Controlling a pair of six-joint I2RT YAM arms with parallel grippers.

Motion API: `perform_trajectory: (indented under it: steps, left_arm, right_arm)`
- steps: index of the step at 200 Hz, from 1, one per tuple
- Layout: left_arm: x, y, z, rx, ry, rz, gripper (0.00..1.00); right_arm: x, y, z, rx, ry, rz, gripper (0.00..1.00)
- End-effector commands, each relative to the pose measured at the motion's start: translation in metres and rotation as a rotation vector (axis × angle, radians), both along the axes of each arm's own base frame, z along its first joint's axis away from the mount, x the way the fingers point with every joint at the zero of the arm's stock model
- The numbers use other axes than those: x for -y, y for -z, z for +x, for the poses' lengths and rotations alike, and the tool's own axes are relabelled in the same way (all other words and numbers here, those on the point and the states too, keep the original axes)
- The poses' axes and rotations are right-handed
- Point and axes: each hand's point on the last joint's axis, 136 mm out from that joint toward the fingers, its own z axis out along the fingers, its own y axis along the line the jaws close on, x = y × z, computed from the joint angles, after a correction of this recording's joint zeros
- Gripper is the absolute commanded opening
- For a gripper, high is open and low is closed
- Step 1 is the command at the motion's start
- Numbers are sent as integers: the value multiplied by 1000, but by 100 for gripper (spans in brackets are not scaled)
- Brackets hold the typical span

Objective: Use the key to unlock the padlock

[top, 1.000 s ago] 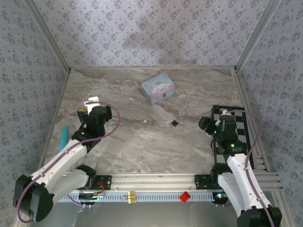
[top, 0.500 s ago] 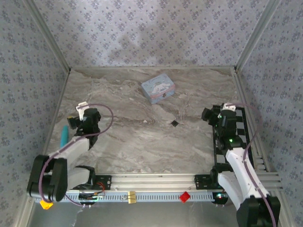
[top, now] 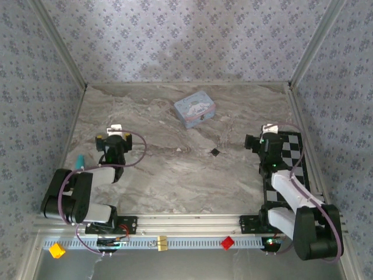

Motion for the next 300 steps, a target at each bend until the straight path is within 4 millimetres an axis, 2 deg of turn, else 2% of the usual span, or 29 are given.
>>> perform_trajectory:
  steps: [1, 13, 33, 50, 66, 75, 126, 148, 170, 191, 205, 214, 300]
  left_arm:
    - [11, -12, 19, 111, 88, -18, 100]
    - [1, -7, 17, 72, 48, -53, 100]
    - [-6, -3, 22, 75, 47, -108, 100]
    - [-17, 8, 28, 68, 25, -159, 100]
    - [-19, 13, 26, 24, 11, -176, 100]
    - [-21, 10, 28, 70, 20, -175, 100]
    - [-20, 12, 26, 44, 15, -181, 100]
    - [-21, 12, 26, 44, 14, -180, 100]
    - [-21, 11, 26, 48, 15, -179, 100]
    - [-21, 12, 26, 46, 14, -180, 100]
    - [-21, 12, 26, 45, 14, -179, 100]
    - [-21, 12, 26, 45, 14, -179, 100]
    - [-21, 12, 26, 47, 16, -179, 100]
  right_arm:
    - [1, -8, 12, 87, -7, -103, 99]
    - [-1, -4, 14, 97, -22, -124, 99]
    - [-5, -5, 16, 131, -46, -134, 99]
    - [-9, -5, 17, 150, -76, -139, 99]
    - [-13, -7, 19, 179, -103, -138, 99]
    - [-17, -3, 21, 174, -143, -145, 99]
    - [-23, 21, 41, 132, -235, -101, 99]
    - [-13, 25, 41, 153, -214, -51, 99]
    - [-11, 39, 47, 131, -205, -42, 99]
    - [4, 39, 51, 109, -119, -38, 99]
    - [24, 41, 51, 89, 15, -51, 99]
    - [27, 38, 51, 104, 26, -44, 99]
    - [29, 38, 50, 103, 47, -56, 99]
